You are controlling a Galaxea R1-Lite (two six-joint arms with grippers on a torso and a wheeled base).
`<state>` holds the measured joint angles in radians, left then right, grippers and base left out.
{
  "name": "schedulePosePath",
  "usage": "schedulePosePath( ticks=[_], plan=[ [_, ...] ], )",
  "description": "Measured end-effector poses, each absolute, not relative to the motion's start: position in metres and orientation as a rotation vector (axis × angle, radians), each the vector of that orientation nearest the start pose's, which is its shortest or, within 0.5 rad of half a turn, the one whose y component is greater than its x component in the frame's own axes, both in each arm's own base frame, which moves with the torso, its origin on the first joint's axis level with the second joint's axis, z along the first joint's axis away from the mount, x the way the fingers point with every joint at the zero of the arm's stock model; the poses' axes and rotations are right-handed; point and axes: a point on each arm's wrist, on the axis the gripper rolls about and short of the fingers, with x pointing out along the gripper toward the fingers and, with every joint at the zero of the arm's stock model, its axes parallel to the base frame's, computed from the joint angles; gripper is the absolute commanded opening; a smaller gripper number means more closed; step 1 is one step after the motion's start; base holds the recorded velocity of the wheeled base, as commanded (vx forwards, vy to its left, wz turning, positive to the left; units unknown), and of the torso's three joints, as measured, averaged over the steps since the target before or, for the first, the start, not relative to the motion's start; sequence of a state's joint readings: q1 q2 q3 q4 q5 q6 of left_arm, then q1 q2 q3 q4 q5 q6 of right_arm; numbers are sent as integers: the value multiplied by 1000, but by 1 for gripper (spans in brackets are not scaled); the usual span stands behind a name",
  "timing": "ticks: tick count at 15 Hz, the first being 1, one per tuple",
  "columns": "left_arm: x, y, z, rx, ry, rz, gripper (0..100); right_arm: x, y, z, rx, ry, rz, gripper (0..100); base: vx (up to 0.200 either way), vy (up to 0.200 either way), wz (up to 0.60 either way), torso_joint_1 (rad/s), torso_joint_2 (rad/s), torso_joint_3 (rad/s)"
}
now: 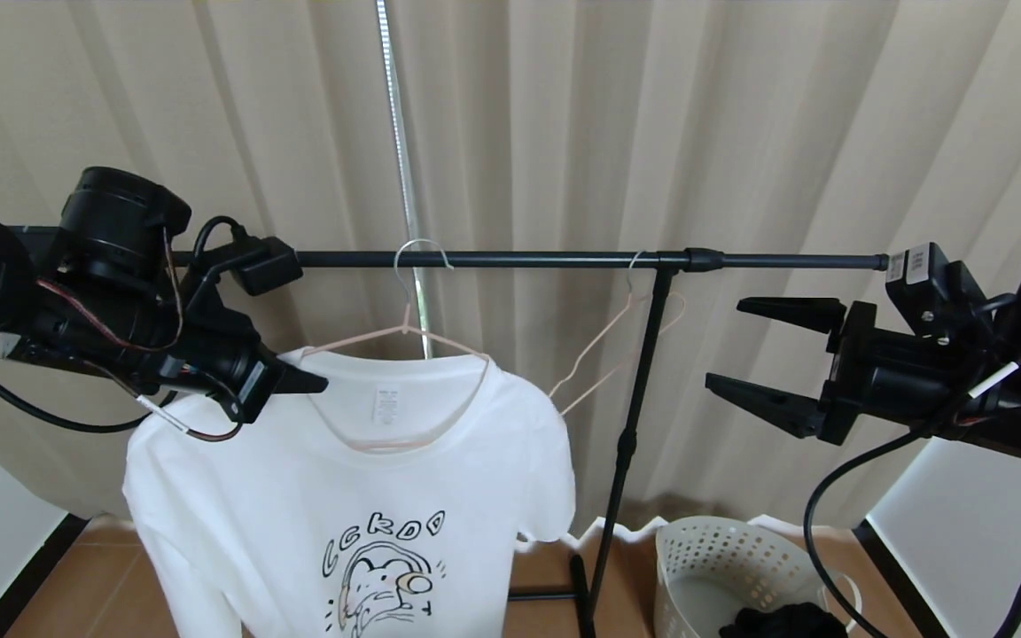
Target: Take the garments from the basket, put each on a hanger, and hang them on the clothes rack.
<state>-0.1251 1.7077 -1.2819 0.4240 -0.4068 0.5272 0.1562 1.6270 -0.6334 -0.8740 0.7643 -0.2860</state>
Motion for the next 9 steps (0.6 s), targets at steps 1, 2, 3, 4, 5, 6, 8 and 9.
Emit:
schedulePosePath(
  ticks=[1,2,3,4,5,6,8,9],
  plan=[
    [293,-47,213,381,722,-681,0,265,58,183,-228,-14,928,100,0,0,0,0,0,0],
    [293,-47,208,399,752,-652,0,265,58,183,-229,-15,928,100,0,0,0,0,0,0],
    [293,-48,204,408,765,-639,0,265,58,183,-229,-15,927,100,0,0,0,0,0,0],
    [296,-49,202,415,768,-621,0,265,58,183,-229,-15,927,100,0,0,0,0,0,0],
    [298,-50,199,423,772,-599,0,265,58,183,-229,-14,925,100,0,0,0,0,0,0],
    [302,-51,196,430,774,-563,0,265,58,183,-230,-14,925,100,0,0,0,0,0,0],
    [312,-57,189,413,778,-505,0,265,58,183,-230,-15,925,100,0,0,0,0,0,0],
    [319,-61,187,388,754,-448,0,265,58,183,-230,-15,924,100,0,0,0,0,0,0]
  ],
)
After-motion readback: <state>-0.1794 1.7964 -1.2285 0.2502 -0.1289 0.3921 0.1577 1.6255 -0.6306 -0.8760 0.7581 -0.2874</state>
